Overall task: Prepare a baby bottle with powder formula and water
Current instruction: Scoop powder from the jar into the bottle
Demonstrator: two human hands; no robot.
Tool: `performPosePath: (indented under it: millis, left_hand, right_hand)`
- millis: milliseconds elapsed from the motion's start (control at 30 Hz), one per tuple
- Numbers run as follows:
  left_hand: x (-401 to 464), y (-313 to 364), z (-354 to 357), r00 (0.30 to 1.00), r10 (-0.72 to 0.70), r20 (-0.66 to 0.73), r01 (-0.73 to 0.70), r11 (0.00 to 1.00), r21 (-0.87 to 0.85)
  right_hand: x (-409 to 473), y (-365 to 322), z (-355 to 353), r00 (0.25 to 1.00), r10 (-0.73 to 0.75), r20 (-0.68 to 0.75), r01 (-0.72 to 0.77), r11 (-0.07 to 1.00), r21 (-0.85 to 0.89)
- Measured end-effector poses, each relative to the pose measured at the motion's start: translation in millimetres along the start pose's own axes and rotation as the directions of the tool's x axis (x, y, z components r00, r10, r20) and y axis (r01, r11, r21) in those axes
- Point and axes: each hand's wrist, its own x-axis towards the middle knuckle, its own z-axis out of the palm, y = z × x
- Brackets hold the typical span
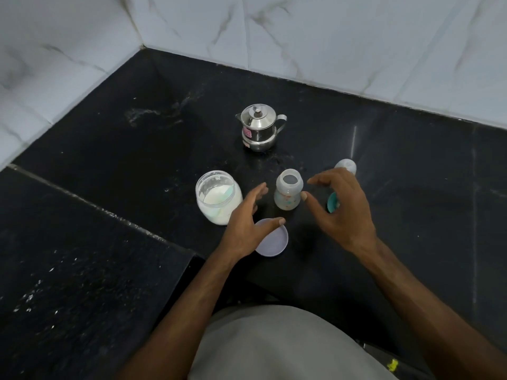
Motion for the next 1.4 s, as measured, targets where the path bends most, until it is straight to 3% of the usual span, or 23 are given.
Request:
performPosePath:
  millis: [300,533,833,933,1033,1100,1200,1400]
  left_hand:
    - [-38,-10,-24,0.998,0.007,-0.069,-0.012,0.997,-0.07]
    - [-52,-17,-51,0.958,-0.015,-0.287,0.004,0.999,-0.038]
    - [-40,-22,-86,0.862,0.095,-0.497,-0.055,0.994,0.095]
    - [-35,-25,-91,0.857,0.122,-0.5,-0.057,0.988,0.143]
    - [-31,-30,-92,0.916,0.078,-0.395,-0.036,0.993,0.111]
    - [-28,-29,-93,0.954,0.034,-0.297,-0.009,0.996,0.083]
    - [-22,-22,-92,0.977,0.022,-0.212,-0.011,0.999,0.051]
    - [-22,-11,-91,0.978,0.02,-0.209,-0.009,0.998,0.056]
  right_hand:
    - [7,-43,51,0.972,-0.042,0.23,0.017,0.994,0.108]
    - [25,-57,82,0.948,0.002,0.318,-0.048,0.989,0.137]
    - [74,-70,85,0.888,-0.188,0.421,0.175,0.982,0.068]
    - [92,-81,84,0.802,-0.254,0.54,0.288,0.957,0.023]
    - [106,-93,86,0.59,-0.19,0.785,0.398,0.914,-0.078]
    - [112,-99,93,0.47,-0.116,0.875,0.493,0.857,-0.151]
    - [119,-106,102,0.402,-0.042,0.915,0.575,0.789,-0.216]
    - [121,-117,112,0.321,0.064,0.945,0.753,0.588,-0.296]
